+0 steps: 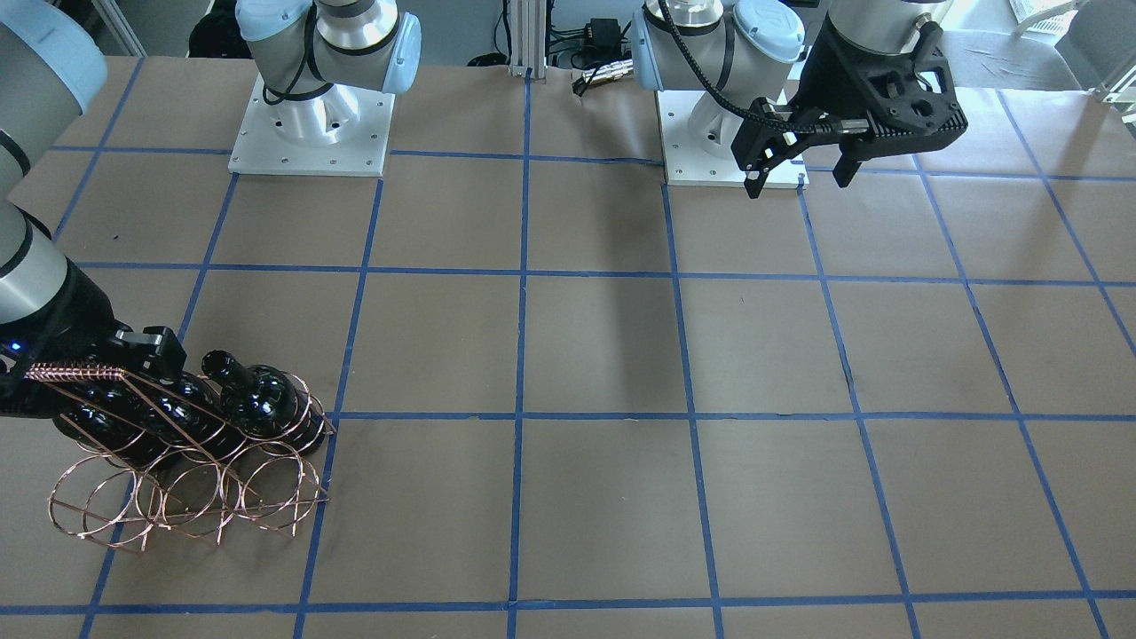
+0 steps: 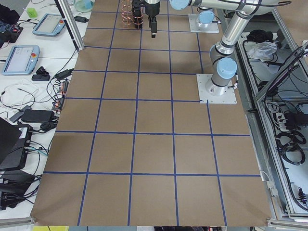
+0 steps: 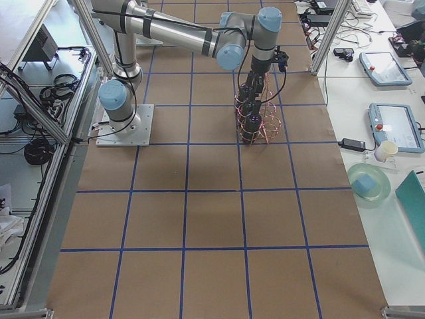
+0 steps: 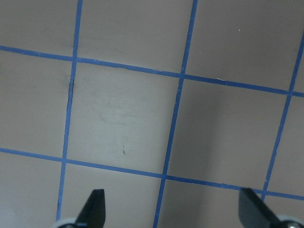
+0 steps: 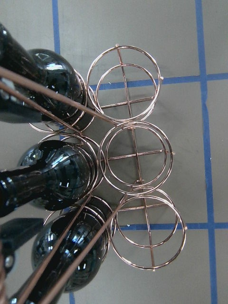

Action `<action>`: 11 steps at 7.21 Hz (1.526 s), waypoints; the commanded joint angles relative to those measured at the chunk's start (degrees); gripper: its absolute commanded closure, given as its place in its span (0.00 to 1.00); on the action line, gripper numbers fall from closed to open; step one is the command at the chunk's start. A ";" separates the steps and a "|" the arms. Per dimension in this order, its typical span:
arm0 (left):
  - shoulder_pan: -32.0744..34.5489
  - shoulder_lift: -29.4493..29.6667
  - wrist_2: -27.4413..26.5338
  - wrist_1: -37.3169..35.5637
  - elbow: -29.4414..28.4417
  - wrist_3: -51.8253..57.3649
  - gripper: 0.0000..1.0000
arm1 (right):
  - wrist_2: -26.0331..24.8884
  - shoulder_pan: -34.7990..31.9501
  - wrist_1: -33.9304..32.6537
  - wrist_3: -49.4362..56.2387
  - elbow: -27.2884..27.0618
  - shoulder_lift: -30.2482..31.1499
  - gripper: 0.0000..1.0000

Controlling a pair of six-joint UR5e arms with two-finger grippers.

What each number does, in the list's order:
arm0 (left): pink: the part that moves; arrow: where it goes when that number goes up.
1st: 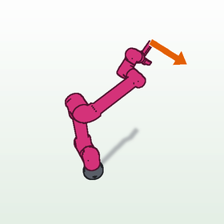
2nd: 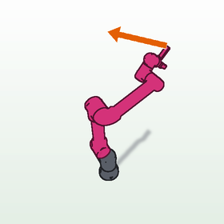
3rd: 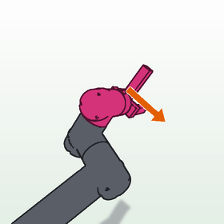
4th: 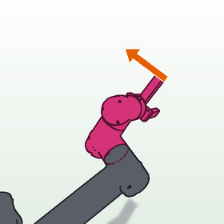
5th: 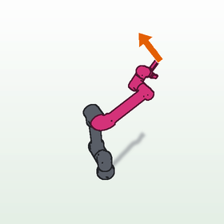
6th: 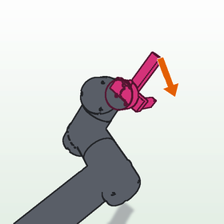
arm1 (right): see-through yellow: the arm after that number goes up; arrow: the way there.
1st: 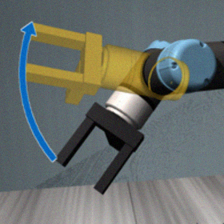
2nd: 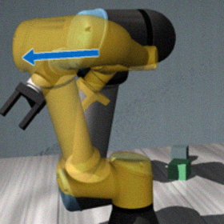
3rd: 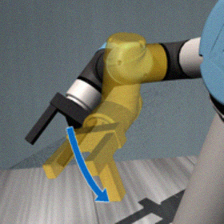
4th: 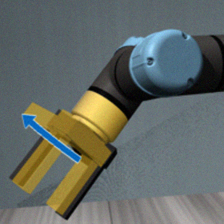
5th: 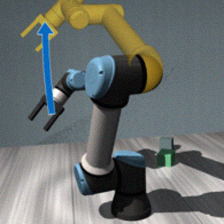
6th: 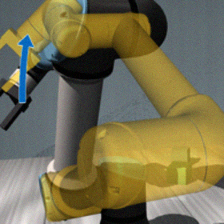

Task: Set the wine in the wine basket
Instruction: 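Open the right gripper and raise it away from the rack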

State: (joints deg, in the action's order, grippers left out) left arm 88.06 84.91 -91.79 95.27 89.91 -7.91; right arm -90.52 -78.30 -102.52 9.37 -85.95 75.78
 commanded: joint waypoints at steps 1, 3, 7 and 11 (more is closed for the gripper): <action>0.00 -0.01 -0.06 0.09 0.00 0.00 0.00 | 0.08 -0.53 4.84 0.38 4.45 2.60 0.02; 0.00 -0.01 -1.28 0.09 0.00 0.09 0.00 | -1.66 -9.01 11.97 -1.10 6.32 9.00 0.01; 0.00 -0.10 -1.11 -0.18 0.00 0.09 0.00 | -2.11 -16.63 13.67 -12.80 4.22 9.65 0.00; 0.09 -0.45 -0.94 -0.26 -0.09 1.58 0.00 | -1.94 -14.44 13.58 -12.36 3.34 9.64 0.00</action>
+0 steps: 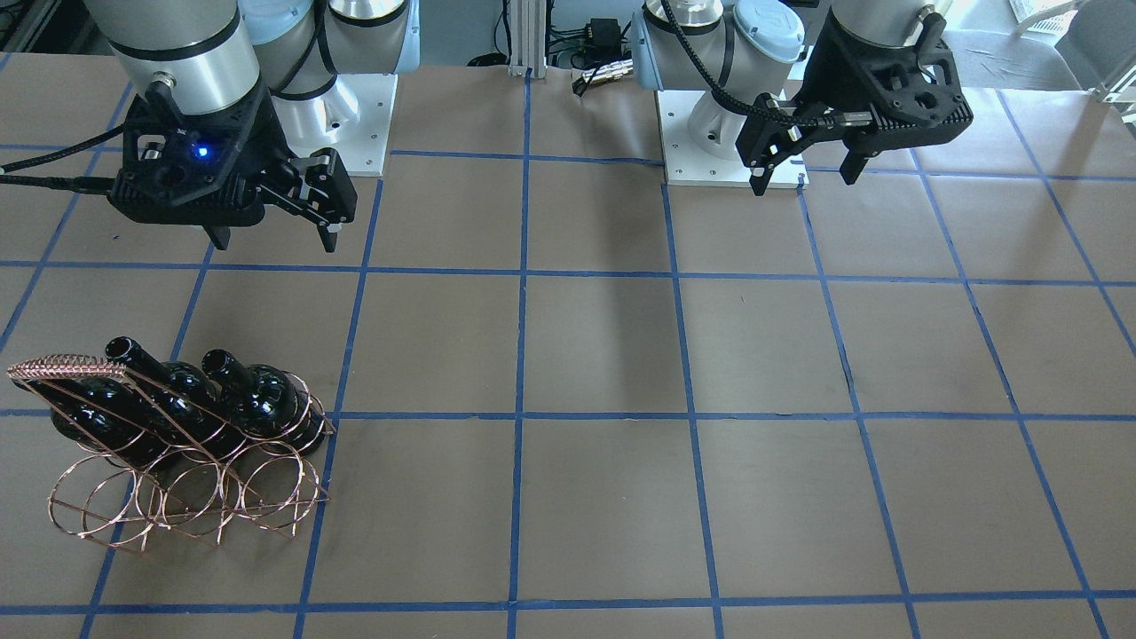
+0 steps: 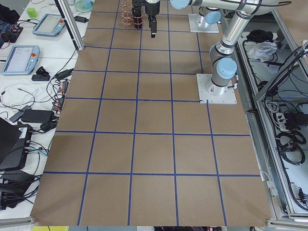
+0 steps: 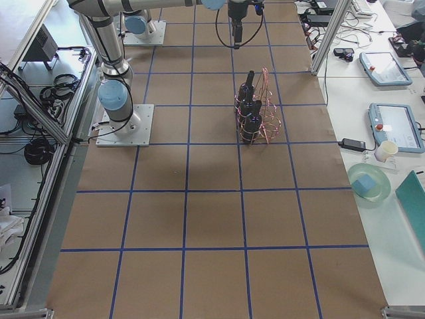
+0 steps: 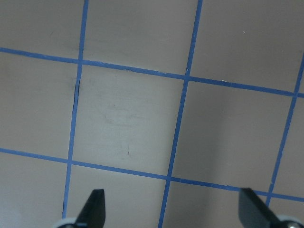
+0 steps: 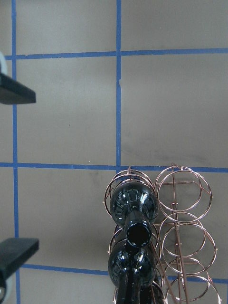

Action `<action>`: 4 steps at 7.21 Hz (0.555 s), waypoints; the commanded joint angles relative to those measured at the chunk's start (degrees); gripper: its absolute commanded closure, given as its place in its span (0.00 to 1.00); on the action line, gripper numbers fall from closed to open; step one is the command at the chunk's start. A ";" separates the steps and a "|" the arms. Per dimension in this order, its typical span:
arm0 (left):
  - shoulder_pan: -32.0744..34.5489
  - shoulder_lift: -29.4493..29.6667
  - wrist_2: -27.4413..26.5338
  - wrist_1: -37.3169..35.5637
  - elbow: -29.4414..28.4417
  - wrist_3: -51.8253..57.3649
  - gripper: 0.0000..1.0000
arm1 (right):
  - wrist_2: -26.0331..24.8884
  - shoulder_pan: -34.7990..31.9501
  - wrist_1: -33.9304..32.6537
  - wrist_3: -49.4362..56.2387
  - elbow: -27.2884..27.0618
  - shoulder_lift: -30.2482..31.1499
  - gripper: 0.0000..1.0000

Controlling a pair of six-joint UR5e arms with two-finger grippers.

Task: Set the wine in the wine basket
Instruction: 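Open the right gripper and raise it away from the rack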

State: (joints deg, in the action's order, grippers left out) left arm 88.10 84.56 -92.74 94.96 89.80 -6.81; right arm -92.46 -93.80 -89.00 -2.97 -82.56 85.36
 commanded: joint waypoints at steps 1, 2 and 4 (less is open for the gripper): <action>0.05 -0.09 0.10 0.05 0.02 1.18 0.00 | -0.70 1.51 0.49 -0.02 -0.06 0.33 0.00; 0.05 -0.18 0.02 0.05 0.02 2.31 0.00 | -0.10 1.60 1.80 -0.63 0.11 0.51 0.00; 0.05 -0.27 0.01 0.05 0.02 2.24 0.00 | 0.09 1.60 2.42 -0.90 0.03 0.51 0.00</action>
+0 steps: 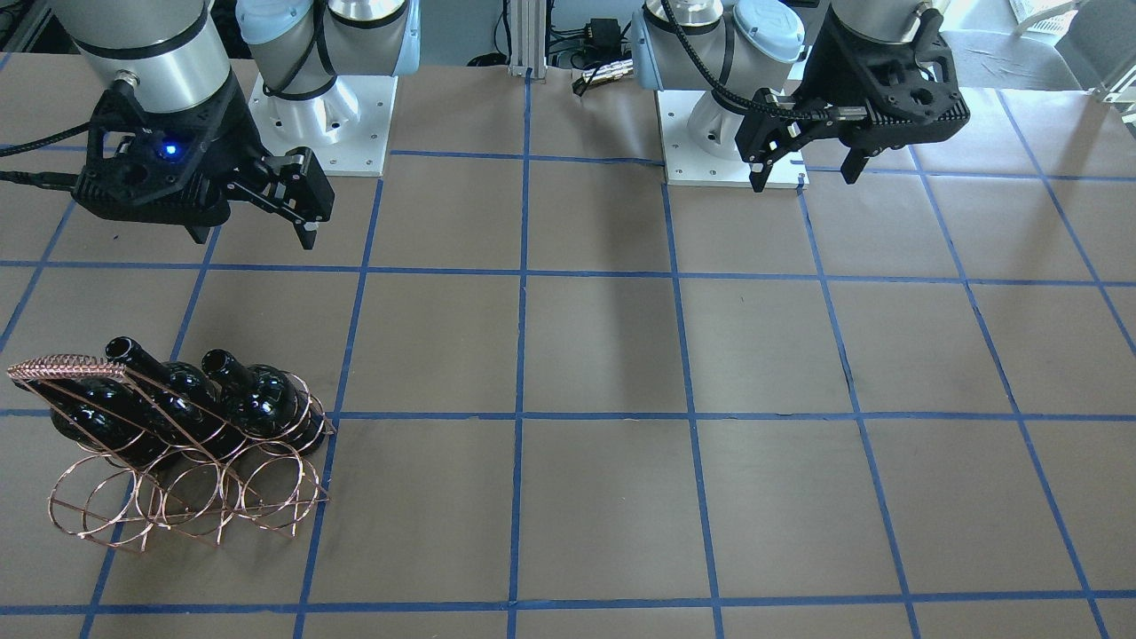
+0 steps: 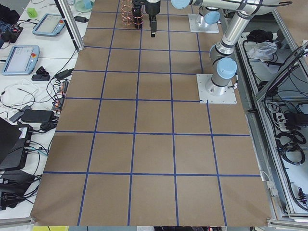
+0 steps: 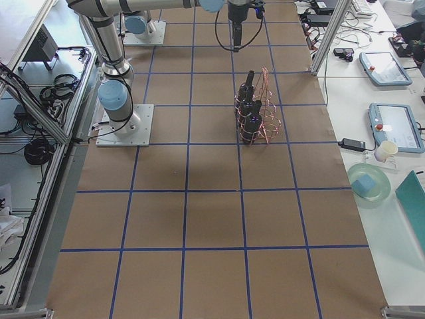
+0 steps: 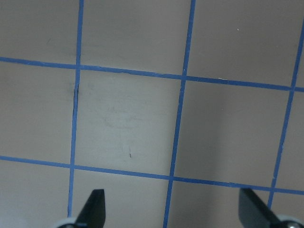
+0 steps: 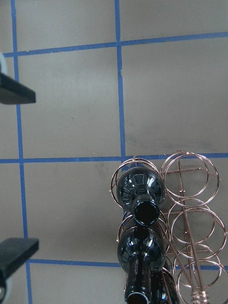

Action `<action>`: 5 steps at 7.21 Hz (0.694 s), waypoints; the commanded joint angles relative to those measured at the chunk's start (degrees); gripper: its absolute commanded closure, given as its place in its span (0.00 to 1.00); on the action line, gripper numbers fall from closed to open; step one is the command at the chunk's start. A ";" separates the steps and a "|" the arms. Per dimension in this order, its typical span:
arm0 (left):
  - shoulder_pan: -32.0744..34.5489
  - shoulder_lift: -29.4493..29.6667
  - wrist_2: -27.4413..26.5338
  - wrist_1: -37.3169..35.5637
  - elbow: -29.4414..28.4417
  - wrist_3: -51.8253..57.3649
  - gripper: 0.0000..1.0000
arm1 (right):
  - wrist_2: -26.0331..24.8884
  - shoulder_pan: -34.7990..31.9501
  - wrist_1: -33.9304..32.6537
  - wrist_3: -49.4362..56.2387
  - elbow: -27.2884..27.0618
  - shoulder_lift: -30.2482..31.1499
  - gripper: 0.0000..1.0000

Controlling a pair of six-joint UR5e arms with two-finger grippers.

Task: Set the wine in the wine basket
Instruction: 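Open the right gripper and raise it away from the rack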

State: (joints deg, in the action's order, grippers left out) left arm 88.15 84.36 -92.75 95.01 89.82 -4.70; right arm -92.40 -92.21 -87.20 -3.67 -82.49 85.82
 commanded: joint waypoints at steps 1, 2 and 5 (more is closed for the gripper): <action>0.00 -0.08 0.03 0.00 0.00 0.22 0.00 | 0.20 0.01 1.76 -0.28 -0.04 -0.04 0.00; 0.00 -0.08 0.03 0.00 0.00 0.13 0.00 | 0.81 0.01 1.51 -0.37 -0.04 -0.73 0.00; 0.00 -0.08 -0.15 0.09 0.09 0.22 0.00 | 3.30 0.18 0.89 -3.00 -0.04 -0.57 0.00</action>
